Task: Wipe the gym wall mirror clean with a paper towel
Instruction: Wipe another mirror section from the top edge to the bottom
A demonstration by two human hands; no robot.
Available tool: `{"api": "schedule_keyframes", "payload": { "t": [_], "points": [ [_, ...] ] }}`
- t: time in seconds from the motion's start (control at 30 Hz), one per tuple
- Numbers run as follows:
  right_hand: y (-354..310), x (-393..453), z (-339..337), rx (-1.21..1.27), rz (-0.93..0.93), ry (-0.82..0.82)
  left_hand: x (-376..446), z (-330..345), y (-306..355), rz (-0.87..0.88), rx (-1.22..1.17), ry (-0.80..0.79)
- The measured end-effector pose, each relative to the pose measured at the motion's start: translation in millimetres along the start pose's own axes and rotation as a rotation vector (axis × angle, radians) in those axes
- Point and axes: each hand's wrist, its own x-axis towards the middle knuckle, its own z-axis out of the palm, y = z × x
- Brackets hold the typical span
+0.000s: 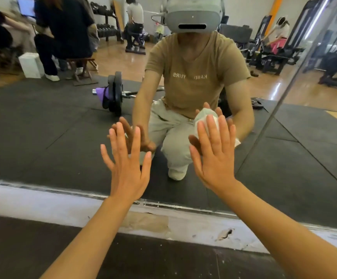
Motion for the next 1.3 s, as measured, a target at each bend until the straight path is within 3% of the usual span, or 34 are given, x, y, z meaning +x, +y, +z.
{"api": "schedule_keyframes", "payload": {
  "t": [0.2, 0.4, 0.6, 0.73, 0.83, 1.0, 1.13, 1.3],
  "points": [
    [-36.4, -32.1, 36.8, 0.004, -0.017, 0.065, -28.8, 10.4, -43.6, -0.011, 0.085, -0.078],
    [-69.2, -124.6, 66.3, -0.081, -0.336, -0.241, -52.5, 15.5, -63.9, -0.078, 0.028, -0.051],
    [-83.9, -146.5, 64.1, -0.118, -0.487, -0.448, -83.7, 18.9, -87.6, -0.123, 0.053, -0.205],
    [-82.9, -87.2, 45.9, -0.112, -0.447, -0.400, -83.7, 15.4, -90.3, -0.157, 0.013, -0.228],
    [-81.1, -24.6, 43.7, -0.076, -0.370, -0.258, -84.8, 10.9, -91.6, -0.182, 0.001, -0.247],
    [-107.9, 15.2, 59.0, 0.053, -0.103, -0.045, -92.3, 3.9, -103.8, -0.285, -0.053, -0.241],
    [-145.1, -20.9, 91.7, -0.044, -0.174, -0.082, -98.5, 4.6, -118.9, -0.276, -0.070, -0.287],
    [-169.4, -70.9, 110.3, 0.005, -0.200, -0.212, -99.4, 3.5, -128.2, -0.226, -0.073, -0.303]
  ]
}}
